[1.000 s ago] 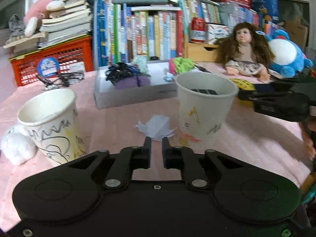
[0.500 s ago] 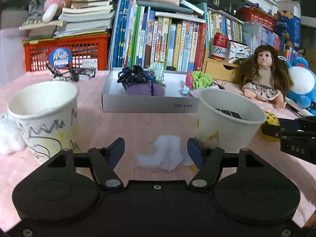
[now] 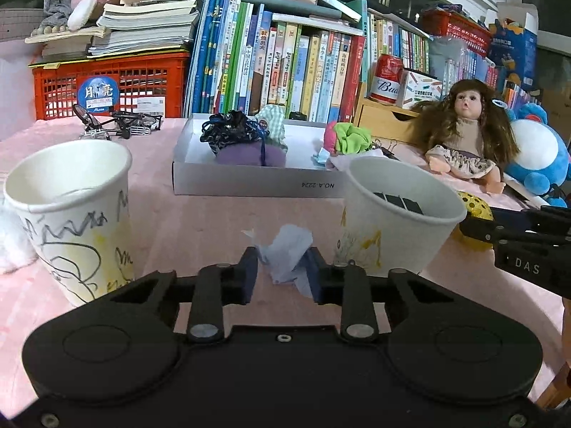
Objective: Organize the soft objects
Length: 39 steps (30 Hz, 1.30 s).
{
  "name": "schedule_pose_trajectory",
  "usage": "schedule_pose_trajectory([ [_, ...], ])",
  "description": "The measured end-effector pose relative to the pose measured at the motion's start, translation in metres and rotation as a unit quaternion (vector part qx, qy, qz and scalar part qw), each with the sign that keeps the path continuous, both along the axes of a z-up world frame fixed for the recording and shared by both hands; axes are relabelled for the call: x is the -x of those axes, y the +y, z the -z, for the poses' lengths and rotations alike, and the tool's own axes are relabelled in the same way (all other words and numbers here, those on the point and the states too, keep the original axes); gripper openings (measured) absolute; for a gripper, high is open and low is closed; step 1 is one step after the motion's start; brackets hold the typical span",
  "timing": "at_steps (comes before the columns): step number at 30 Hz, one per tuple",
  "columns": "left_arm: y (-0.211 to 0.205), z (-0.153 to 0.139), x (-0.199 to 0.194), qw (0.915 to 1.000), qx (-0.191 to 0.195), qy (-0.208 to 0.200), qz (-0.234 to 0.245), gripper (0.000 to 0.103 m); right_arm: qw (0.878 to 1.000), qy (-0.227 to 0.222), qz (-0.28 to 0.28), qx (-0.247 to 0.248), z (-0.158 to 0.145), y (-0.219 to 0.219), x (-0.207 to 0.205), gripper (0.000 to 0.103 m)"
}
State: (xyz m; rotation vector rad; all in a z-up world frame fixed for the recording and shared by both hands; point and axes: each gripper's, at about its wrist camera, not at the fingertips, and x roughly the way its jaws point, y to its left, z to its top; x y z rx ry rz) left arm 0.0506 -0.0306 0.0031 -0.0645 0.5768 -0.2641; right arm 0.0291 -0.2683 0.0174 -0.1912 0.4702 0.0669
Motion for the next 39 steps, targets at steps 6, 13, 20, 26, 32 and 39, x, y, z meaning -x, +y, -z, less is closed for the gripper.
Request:
schedule_pose_trajectory([
  [6,0.004,-0.006,0.002,1.0,-0.001,0.001,-0.009,0.007,1.0,-0.013,-0.003,-0.009,-0.009,0.001,0.002,0.038],
  [13,0.008,-0.014,0.009,0.9998,-0.006,-0.012,-0.013,0.007,1.0,-0.023,-0.008,-0.01,-0.015,0.003,0.005,0.038],
  [20,0.008,-0.013,0.01,0.9995,-0.009,-0.021,-0.021,0.038,1.0,-0.016,-0.009,-0.011,-0.013,0.005,0.006,0.038],
  [26,0.005,-0.005,-0.007,0.9993,-0.012,-0.018,-0.03,0.053,1.0,-0.008,-0.016,-0.005,-0.009,0.006,0.012,0.039],
  [32,0.001,0.007,-0.023,0.9995,0.001,0.009,-0.031,0.053,1.0,0.002,-0.01,-0.005,-0.004,0.003,0.014,0.04],
  [39,0.0,0.013,-0.029,0.9995,0.013,0.026,-0.014,0.039,1.0,0.008,-0.009,-0.007,-0.002,0.002,0.013,0.041],
])
